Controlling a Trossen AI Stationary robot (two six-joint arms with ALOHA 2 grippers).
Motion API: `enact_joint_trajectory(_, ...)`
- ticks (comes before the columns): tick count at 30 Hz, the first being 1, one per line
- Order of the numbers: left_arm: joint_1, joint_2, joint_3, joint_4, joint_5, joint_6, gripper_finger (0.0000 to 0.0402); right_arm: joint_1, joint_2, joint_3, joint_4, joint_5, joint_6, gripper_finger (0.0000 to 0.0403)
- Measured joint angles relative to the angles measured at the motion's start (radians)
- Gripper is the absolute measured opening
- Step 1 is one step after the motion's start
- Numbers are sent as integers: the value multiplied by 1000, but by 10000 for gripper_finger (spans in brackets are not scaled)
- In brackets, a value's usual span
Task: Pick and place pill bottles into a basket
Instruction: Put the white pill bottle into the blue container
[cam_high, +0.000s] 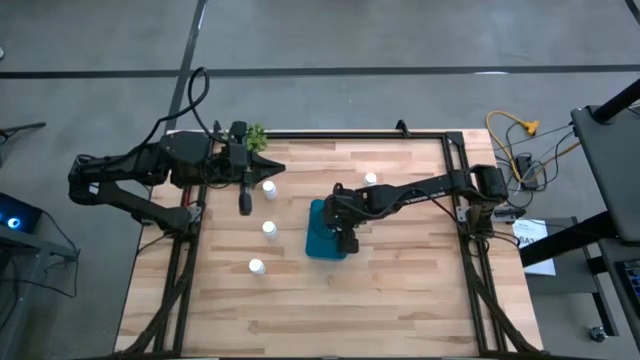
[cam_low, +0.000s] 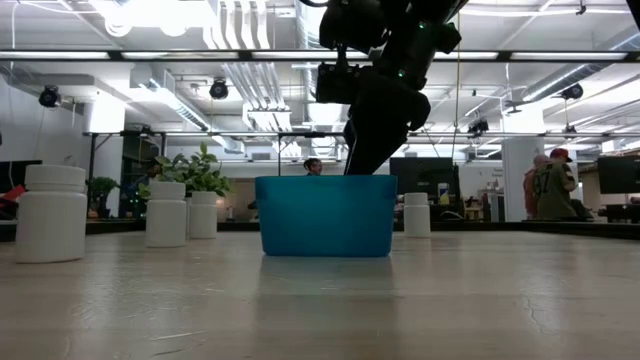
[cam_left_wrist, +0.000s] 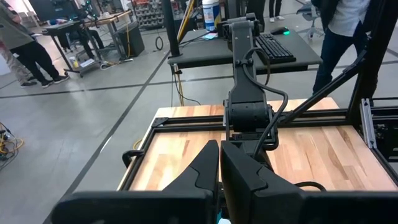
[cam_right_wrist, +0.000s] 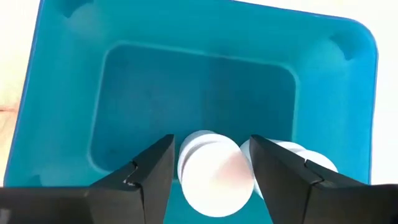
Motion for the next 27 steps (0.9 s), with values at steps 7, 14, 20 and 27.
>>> enact_joint_trajectory(7,0,0,0,0,0,0,0,0,0,15,-1,0,-15,202)
enact_joint_trajectory(14,0,0,0,0,0,0,0,-1,-6,52,-19,0,-53,203)
enact_joint_trajectory(20,0,0,0,-1,0,0,0,-31,-30,74,-41,0,-43,203)
enact_joint_trajectory(27,0,-6,0,-5,0,24,0,-96,-87,76,-48,0,-3,203)
